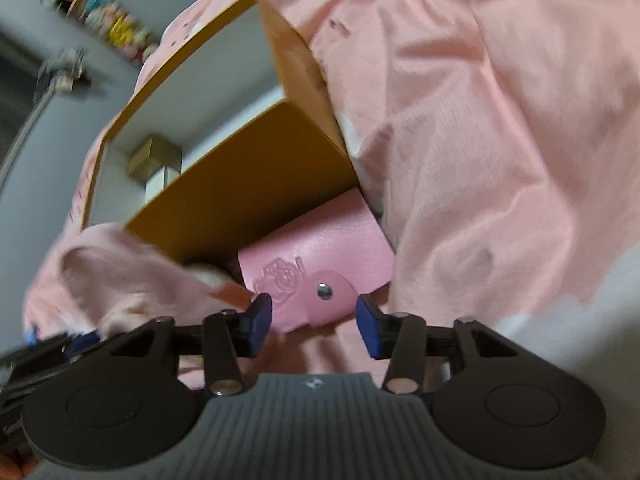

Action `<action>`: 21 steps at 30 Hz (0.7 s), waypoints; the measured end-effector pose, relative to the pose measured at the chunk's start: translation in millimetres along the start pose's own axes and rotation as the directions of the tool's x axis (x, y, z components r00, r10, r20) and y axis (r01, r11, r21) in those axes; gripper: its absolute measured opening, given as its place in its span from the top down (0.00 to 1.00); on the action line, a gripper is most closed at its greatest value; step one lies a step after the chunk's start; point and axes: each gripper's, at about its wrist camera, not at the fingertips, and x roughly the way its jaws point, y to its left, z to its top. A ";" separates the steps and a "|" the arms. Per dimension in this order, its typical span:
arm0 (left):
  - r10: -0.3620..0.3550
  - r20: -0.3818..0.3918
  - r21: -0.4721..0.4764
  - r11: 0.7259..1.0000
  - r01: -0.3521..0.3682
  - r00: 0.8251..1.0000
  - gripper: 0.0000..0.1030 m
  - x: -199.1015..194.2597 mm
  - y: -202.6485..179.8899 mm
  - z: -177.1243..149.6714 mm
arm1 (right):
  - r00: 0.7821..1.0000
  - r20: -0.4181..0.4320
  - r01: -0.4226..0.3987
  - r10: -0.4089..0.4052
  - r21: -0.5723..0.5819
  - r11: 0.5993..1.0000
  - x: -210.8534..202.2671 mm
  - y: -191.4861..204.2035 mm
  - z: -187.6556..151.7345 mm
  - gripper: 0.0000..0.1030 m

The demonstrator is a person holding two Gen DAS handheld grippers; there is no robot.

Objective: Organize objects
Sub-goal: 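Grasp the pink backpack with the left gripper while the right grasps the pink wallet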

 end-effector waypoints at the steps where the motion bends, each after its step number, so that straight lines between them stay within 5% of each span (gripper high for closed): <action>1: 0.010 -0.001 -0.010 1.000 -0.010 1.000 0.74 0.5 3.7 1.6 | 1.000 -0.011 -0.008 0.009 0.047 0.999 4.9 -4.3 1.1 0.52; 6: 0.006 -0.011 -0.065 0.998 -0.007 1.000 0.74 10.6 15.7 -0.1 | 0.998 -0.063 0.002 0.012 0.213 0.977 31.7 -20.1 2.7 0.48; 13: -0.004 -0.023 -0.077 0.997 0.002 1.000 0.74 16.7 21.5 -2.8 | 0.998 -0.024 -0.046 0.054 0.280 0.959 50.4 -22.4 2.5 0.36; 21: -0.013 -0.008 -0.092 0.996 0.013 1.000 0.74 11.2 23.0 -5.5 | 1.000 0.023 -0.003 0.000 0.128 0.992 24.8 7.4 -12.4 0.60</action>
